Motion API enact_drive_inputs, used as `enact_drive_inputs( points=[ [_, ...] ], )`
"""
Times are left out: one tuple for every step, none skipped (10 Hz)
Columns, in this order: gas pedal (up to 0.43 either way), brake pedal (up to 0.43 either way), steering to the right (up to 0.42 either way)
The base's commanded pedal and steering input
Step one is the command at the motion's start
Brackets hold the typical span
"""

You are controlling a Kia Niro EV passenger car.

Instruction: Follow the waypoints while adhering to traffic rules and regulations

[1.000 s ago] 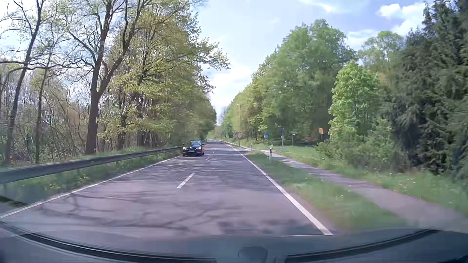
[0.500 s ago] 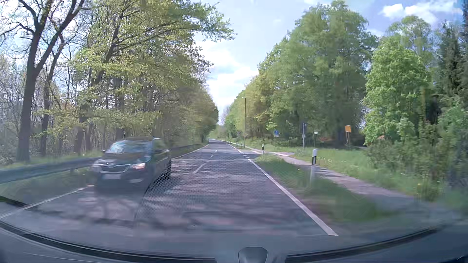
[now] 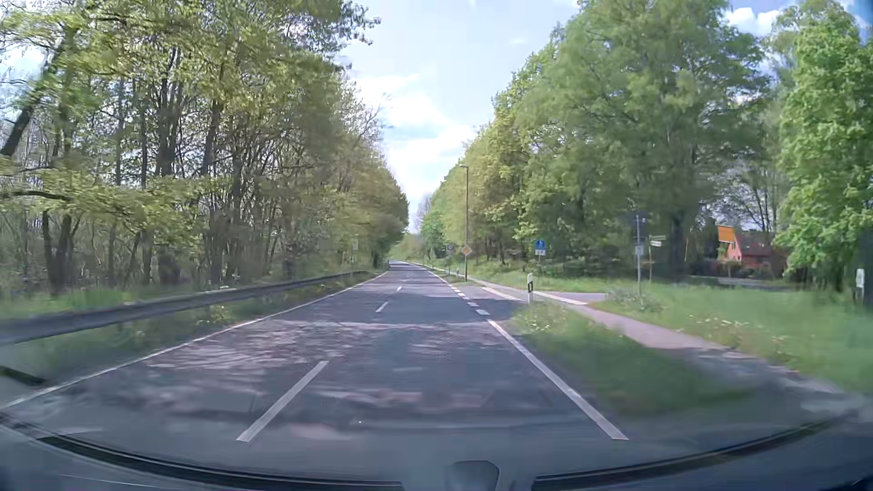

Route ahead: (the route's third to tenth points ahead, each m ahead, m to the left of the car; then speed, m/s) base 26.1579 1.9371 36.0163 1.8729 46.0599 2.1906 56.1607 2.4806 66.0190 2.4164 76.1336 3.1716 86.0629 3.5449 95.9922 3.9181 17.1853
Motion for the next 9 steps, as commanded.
enact_drive_inputs(
  points=[
    [0.047,0.0,-0.006],
    [0.047,0.0,-0.006],
    [0.047,0.0,-0.006],
    [0.047,0.0,-0.006],
    [0.047,0.0,-0.006],
    [0.047,0.0,-0.006],
    [0.047,0.0,-0.006],
    [0.047,0.0,-0.006],
    [0.047,0.0,-0.006]
  ],
)
